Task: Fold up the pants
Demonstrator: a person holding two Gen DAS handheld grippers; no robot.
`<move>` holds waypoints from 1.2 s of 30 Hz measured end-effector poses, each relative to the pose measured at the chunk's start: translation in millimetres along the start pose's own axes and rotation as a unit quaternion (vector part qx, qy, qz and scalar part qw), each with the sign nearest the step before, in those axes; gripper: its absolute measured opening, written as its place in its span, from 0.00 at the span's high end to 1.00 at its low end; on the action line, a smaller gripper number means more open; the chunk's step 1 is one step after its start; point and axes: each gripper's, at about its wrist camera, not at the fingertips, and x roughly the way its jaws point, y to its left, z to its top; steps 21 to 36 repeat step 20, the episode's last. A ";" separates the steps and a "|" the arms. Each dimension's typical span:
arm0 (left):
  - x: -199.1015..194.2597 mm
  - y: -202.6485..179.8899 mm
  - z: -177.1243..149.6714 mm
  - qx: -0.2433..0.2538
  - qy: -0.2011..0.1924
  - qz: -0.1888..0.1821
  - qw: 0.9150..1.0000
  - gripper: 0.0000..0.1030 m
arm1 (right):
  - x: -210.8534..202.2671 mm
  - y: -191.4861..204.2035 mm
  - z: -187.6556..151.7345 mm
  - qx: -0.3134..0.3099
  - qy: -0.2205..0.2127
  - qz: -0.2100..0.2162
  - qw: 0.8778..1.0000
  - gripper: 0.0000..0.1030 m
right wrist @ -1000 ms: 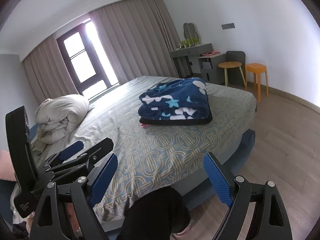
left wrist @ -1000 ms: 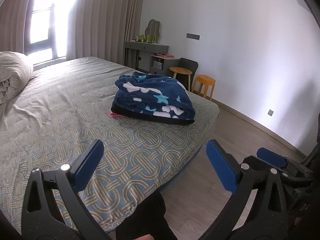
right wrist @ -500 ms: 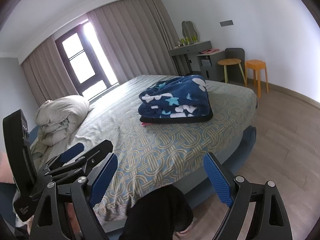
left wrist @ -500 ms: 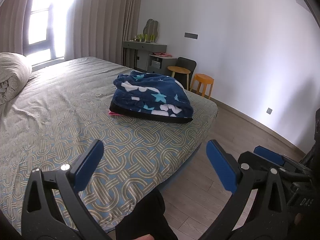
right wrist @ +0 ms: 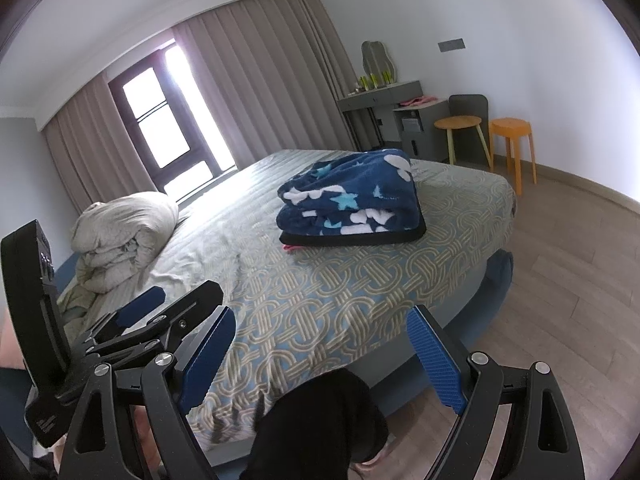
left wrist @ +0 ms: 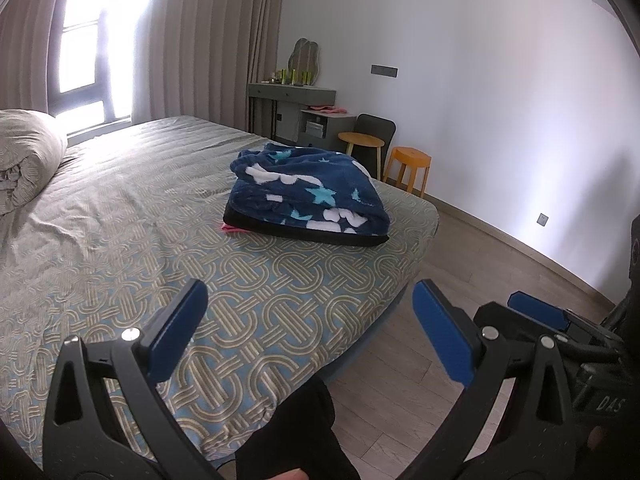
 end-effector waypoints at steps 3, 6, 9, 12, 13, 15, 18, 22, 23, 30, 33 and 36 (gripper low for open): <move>0.1 0.8 0.2 -0.003 0.001 -0.001 1.000 0.01 | 0.2 1.4 -0.6 0.001 0.004 -0.001 1.000 0.13; 1.4 2.4 0.3 -0.007 0.003 -0.005 1.000 0.01 | -0.9 3.2 -1.9 0.000 0.003 -0.002 1.000 0.13; 0.7 3.0 0.4 -0.007 0.002 -0.004 1.000 0.01 | -0.1 2.2 -1.5 0.001 0.004 -0.001 1.000 0.13; 0.8 2.4 0.6 -0.006 0.001 -0.002 1.000 0.01 | -0.1 2.5 -1.7 0.001 0.004 -0.002 1.000 0.13; 0.8 2.4 0.5 -0.005 0.000 0.000 1.000 0.01 | -0.1 2.4 -1.8 0.001 0.004 -0.002 1.000 0.13; 0.4 1.1 -0.1 -0.003 -0.001 0.005 1.000 0.01 | 0.1 2.2 -1.8 0.001 0.005 -0.002 1.000 0.13; 0.9 0.0 -0.3 0.000 0.000 0.011 1.000 0.01 | -1.1 2.7 -2.1 0.003 0.005 -0.004 1.000 0.13; 1.2 0.1 -0.2 0.000 0.001 0.010 1.000 0.01 | -2.6 4.0 -3.3 0.004 0.006 -0.005 1.000 0.13; 1.2 0.1 -0.2 0.000 0.001 0.010 1.000 0.01 | -2.6 4.0 -3.3 0.004 0.006 -0.005 1.000 0.13; 1.2 0.1 -0.2 0.000 0.001 0.010 1.000 0.01 | -2.6 4.0 -3.3 0.004 0.006 -0.005 1.000 0.13; 1.2 0.1 -0.2 0.000 0.001 0.010 1.000 0.01 | -2.6 4.0 -3.3 0.004 0.006 -0.005 1.000 0.13; 1.2 0.1 -0.2 0.000 0.001 0.010 1.000 0.01 | -2.6 4.0 -3.3 0.004 0.006 -0.005 1.000 0.13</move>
